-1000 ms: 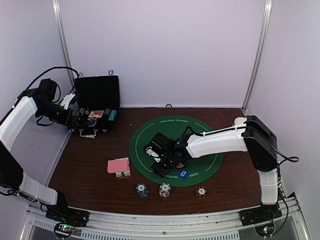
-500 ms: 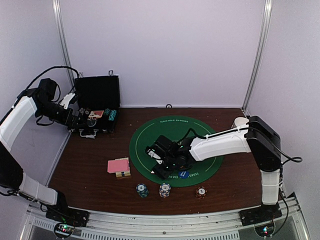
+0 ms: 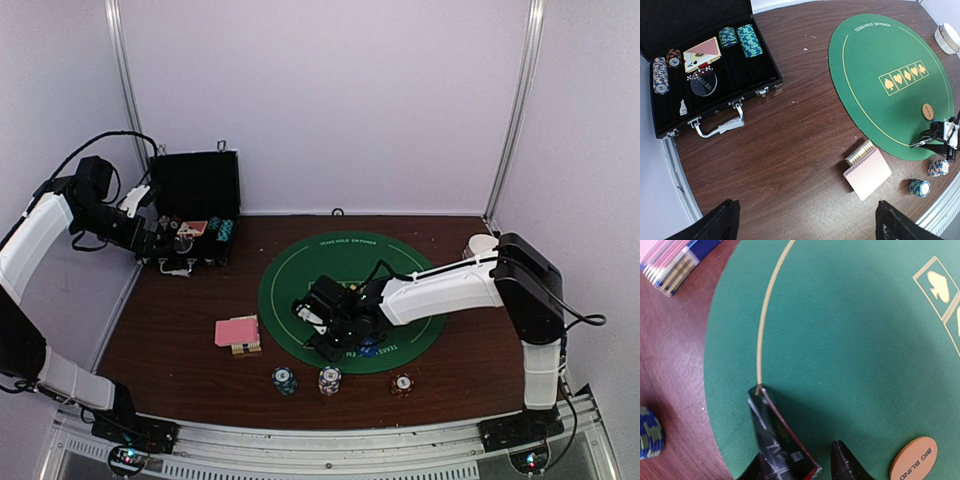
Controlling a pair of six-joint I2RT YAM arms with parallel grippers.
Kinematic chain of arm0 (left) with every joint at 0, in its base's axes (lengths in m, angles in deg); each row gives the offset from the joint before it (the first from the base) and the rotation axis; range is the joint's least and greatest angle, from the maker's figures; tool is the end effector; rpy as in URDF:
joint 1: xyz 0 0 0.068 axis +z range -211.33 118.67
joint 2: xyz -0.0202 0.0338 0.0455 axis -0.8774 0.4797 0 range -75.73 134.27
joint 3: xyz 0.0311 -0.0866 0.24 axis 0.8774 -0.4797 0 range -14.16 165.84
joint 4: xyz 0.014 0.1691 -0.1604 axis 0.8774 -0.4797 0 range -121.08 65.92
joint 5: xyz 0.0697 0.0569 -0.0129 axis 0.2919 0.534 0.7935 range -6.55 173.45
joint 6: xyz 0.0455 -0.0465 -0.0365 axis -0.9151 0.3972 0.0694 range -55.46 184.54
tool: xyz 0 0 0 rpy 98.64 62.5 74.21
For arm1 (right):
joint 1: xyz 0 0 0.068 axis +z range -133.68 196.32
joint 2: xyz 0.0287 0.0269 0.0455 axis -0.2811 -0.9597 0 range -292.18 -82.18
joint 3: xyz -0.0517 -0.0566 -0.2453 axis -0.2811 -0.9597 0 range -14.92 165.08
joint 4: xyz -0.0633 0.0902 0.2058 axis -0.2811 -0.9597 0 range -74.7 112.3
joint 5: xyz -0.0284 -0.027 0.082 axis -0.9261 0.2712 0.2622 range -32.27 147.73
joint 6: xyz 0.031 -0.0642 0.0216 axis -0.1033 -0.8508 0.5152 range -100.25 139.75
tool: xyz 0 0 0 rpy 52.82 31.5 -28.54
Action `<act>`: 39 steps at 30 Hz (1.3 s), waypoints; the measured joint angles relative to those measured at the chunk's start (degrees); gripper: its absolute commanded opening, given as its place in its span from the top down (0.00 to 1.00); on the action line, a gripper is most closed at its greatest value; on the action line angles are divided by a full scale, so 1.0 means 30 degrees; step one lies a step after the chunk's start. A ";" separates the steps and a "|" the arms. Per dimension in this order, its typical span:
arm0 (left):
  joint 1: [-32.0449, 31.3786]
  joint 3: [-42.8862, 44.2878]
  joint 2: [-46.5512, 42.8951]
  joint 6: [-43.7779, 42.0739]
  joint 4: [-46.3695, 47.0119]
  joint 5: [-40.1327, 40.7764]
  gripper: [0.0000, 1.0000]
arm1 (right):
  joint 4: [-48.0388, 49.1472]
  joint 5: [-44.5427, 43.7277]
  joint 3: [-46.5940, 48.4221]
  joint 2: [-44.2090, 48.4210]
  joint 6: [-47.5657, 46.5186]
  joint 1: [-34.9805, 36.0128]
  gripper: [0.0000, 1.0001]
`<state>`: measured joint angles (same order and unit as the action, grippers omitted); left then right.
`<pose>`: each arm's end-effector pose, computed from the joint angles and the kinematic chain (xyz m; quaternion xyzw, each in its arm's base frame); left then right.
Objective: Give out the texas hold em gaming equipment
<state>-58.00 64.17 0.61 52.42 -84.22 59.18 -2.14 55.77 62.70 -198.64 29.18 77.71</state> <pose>0.2444 -0.0115 0.3102 0.1295 0.9329 -0.1643 0.2930 0.1920 0.3472 0.1252 -0.4225 0.8762 0.1203 0.1979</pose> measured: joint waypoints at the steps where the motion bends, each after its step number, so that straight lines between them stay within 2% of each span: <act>1: 0.0000 0.0000 0.0000 0.0000 0.0000 0.0000 0.03 | -0.0036 0.0058 0.0015 0.0000 -0.0007 0.0044 0.80; 5: 0.0000 0.0007 0.0000 -0.0007 0.0000 0.0000 0.02 | -0.0998 0.0073 0.0583 -0.0087 -0.0109 0.0066 0.95; 8: 0.0000 0.0007 0.0000 -0.0007 0.0000 0.0007 0.02 | -0.1880 -0.0044 0.1625 -0.0597 -0.0124 -0.0066 1.00; 20: 0.0000 0.0007 0.0000 -0.0342 0.0000 0.0226 0.03 | -0.3082 0.0838 0.7111 -0.3461 -0.0576 -0.1348 1.00; 28: 0.0000 0.0007 0.0000 -0.0444 -0.0007 0.0240 0.03 | -0.3599 0.3657 1.1708 -0.6244 -0.0495 -0.2222 1.00; 36: 0.0000 0.0007 0.0000 -0.0568 -0.0007 0.0240 0.03 | -0.4204 0.7053 1.3253 -0.7825 -0.0073 -0.2295 1.00; 39: 0.0000 0.0007 0.0000 -0.0597 -0.0007 0.0240 0.02 | -0.4503 0.7774 1.3923 -0.8269 0.0080 -0.2324 0.80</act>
<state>-58.00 64.19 0.61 50.63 -84.24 59.90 -15.65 79.09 104.47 -223.45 29.42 70.74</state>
